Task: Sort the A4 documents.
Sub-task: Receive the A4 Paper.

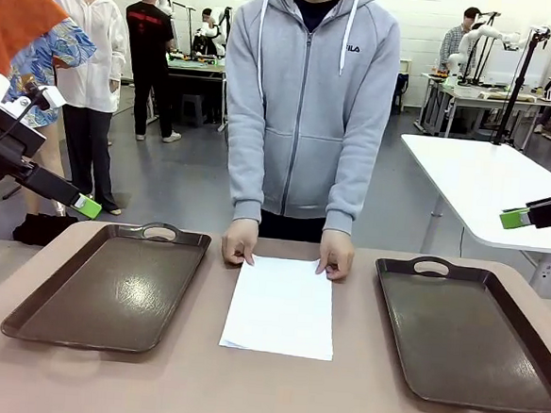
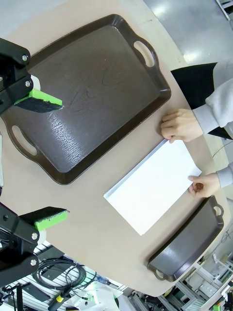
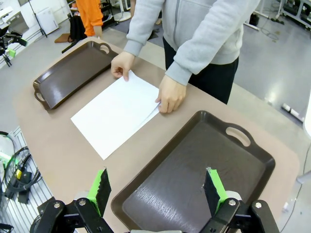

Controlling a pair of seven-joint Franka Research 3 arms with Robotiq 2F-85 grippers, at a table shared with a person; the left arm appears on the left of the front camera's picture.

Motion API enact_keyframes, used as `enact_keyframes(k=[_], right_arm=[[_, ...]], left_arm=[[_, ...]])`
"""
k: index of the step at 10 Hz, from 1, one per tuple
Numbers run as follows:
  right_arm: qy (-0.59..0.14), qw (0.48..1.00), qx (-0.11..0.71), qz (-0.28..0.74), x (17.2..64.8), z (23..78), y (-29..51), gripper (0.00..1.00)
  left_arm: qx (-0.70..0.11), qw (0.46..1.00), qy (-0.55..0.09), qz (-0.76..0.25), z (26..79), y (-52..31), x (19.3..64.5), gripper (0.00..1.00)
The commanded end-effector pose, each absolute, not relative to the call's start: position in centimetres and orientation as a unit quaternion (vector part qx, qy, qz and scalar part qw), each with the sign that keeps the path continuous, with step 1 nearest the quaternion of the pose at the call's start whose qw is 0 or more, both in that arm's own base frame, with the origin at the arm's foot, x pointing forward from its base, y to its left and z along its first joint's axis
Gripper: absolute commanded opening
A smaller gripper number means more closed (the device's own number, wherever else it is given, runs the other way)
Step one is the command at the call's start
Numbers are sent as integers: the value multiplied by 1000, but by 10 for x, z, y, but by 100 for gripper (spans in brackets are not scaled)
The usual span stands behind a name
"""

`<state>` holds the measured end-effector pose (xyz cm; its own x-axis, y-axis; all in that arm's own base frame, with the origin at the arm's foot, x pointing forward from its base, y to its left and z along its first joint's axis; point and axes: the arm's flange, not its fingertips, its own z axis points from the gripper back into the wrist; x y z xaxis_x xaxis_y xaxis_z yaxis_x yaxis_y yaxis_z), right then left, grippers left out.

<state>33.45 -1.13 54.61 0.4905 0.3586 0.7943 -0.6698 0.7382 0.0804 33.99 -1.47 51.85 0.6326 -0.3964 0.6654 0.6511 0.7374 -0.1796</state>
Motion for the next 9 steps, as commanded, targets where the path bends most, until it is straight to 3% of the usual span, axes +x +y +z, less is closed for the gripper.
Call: enact_keyframes(k=[1,9], right_arm=[[-403,839,198,306,335,546,-12,100],[-403,839,198,306,335,546,-12,100]], left_arm=[[-213,877,-310,-300,519,-14,340,100],[-213,877,-310,-300,519,-14,340,100]])
